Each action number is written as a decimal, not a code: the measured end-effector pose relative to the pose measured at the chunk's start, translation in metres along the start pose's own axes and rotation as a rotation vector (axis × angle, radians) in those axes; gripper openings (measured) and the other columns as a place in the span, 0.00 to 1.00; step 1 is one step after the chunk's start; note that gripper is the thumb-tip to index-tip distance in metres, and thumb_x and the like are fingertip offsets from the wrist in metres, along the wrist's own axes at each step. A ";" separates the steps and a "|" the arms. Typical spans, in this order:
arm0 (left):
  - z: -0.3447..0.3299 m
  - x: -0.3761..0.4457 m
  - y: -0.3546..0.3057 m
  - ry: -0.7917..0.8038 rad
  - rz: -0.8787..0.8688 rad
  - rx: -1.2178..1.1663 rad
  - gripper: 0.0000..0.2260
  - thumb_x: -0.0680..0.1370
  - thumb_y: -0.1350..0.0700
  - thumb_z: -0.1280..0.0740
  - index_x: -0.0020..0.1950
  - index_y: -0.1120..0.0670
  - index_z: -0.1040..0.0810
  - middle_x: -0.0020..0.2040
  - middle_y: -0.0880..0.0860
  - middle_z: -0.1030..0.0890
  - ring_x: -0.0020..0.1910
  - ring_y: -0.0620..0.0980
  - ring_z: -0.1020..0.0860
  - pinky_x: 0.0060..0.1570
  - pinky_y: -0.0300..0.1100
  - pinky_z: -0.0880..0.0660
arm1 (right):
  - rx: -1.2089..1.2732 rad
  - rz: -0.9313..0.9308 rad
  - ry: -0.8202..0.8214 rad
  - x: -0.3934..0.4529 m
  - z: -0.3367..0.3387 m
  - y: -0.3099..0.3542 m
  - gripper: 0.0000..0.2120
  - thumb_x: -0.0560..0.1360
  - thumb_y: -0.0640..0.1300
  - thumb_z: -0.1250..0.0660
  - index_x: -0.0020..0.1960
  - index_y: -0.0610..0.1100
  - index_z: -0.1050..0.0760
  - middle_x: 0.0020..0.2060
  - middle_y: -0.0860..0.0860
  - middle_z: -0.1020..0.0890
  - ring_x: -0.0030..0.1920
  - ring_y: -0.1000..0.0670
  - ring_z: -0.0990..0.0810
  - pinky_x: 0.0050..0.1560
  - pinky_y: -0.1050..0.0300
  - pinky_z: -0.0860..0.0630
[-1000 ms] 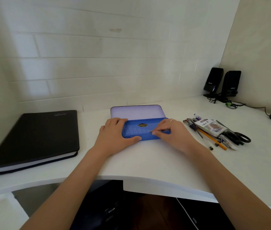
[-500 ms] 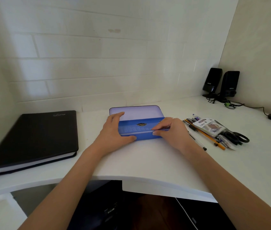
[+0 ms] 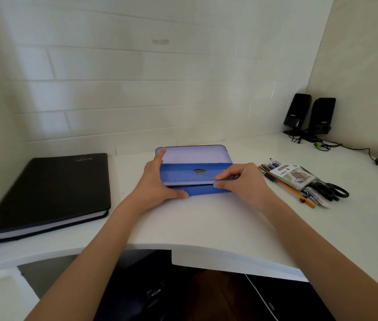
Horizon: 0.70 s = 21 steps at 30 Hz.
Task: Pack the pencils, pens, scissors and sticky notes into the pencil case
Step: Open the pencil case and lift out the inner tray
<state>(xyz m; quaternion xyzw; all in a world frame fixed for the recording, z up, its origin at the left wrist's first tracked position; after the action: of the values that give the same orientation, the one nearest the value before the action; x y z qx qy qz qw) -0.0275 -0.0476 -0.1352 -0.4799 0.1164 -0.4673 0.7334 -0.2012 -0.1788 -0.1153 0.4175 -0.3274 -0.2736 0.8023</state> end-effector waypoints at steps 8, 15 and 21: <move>0.011 0.004 0.001 -0.154 -0.025 -0.052 0.50 0.63 0.55 0.20 0.76 0.50 0.49 0.65 0.47 0.32 0.62 0.46 0.31 0.60 0.38 0.35 | 0.116 0.052 -0.073 -0.003 0.012 0.012 0.05 0.65 0.34 0.24 0.39 0.40 0.17 0.31 0.53 0.19 0.28 0.62 0.27 0.34 0.74 0.32; 0.029 0.008 0.022 -0.323 0.122 0.240 0.27 0.65 0.48 0.23 0.59 0.54 0.28 0.57 0.56 0.24 0.60 0.57 0.28 0.56 0.48 0.29 | -0.061 -0.009 0.079 -0.007 0.012 0.007 0.05 0.66 0.37 0.24 0.37 0.44 0.17 0.25 0.53 0.23 0.23 0.61 0.31 0.28 0.72 0.35; 0.032 0.008 0.024 -0.362 0.096 0.211 0.09 0.72 0.57 0.29 0.49 0.57 0.22 0.57 0.60 0.26 0.61 0.56 0.29 0.54 0.39 0.36 | -0.200 -0.105 0.410 -0.017 -0.003 -0.004 0.04 0.67 0.39 0.24 0.37 0.45 0.18 0.25 0.60 0.19 0.27 0.64 0.25 0.34 0.74 0.31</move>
<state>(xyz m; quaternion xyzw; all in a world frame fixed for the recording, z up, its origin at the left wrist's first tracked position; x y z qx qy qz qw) 0.0104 -0.0327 -0.1359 -0.4707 -0.0441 -0.3477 0.8097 -0.2107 -0.1673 -0.1253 0.3991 -0.1068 -0.2557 0.8740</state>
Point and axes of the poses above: each hand's wrist, its own x-axis towards the middle knuckle, its own z-axis out of the back of the hand, y = z × x, the point moved 8 cm from there along x, towards the middle knuckle
